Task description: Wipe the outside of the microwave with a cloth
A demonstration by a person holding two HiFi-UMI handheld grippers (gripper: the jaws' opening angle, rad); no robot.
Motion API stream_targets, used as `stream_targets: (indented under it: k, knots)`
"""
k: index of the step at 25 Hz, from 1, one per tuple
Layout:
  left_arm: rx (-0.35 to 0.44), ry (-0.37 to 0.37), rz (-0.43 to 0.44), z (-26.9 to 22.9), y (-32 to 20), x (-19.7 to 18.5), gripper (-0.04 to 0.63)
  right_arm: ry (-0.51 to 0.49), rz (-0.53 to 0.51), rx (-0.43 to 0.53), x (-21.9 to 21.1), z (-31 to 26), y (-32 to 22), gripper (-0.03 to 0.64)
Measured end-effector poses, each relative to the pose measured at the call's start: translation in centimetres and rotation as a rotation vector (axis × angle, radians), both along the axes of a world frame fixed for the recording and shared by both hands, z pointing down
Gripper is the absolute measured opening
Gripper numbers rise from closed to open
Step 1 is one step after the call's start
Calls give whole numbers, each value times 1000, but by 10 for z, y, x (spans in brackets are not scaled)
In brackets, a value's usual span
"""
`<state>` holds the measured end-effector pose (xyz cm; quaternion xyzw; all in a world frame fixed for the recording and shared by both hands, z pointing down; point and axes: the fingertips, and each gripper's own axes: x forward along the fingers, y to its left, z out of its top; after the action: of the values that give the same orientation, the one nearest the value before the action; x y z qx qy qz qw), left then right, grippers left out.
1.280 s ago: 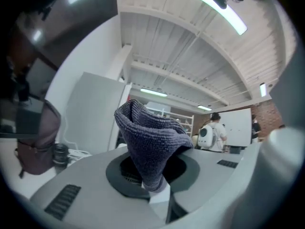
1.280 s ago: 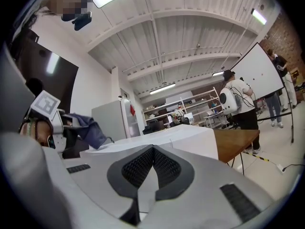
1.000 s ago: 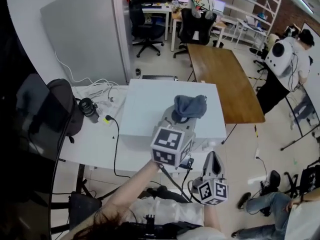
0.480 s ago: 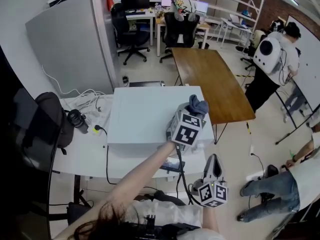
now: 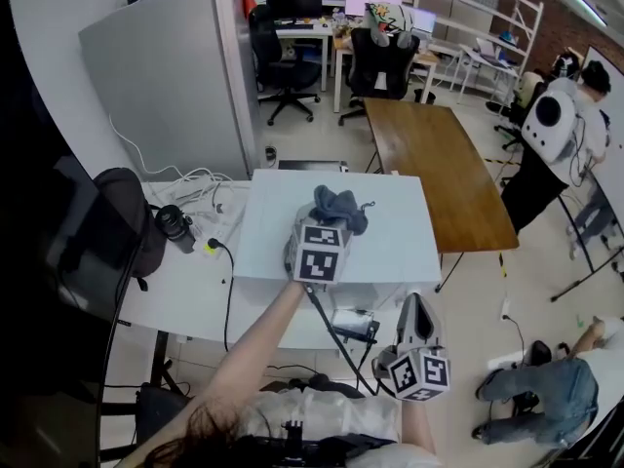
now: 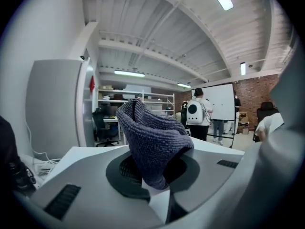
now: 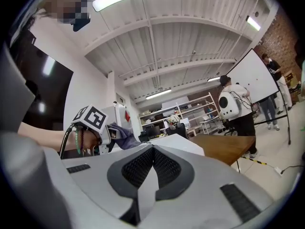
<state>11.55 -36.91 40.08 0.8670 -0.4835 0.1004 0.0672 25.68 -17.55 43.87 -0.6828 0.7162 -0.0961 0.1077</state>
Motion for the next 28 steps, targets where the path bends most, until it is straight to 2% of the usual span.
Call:
stream_targets:
  k: [4,11,14,18,20,24,28]
  knots:
    - [14,-4,-132,0,-4,-72,46,29,-79,39,-25,-26,-25,15]
    - [26,15,-402,6,-9,-204,46,87,-194,47,-68,-44,-63,15]
    - [40,-9,-444,7,-7,-226,46,94,-218,44,-80,-49,-71,15]
    - [87,11,-389,-14,-7,-202,46,116,-222,47,-85,-52,-80,15]
    - [112,32,-329,-27,-11,-174,46,135,-219,55,-86,-54,-85,15]
    - [94,119,-100,-51,-16,-73,47,153,-193,40,-78,-51,-90,15]
    - [56,117,138,-51,-16,33,48,135,-164,-9,-64,-42,-87,15]
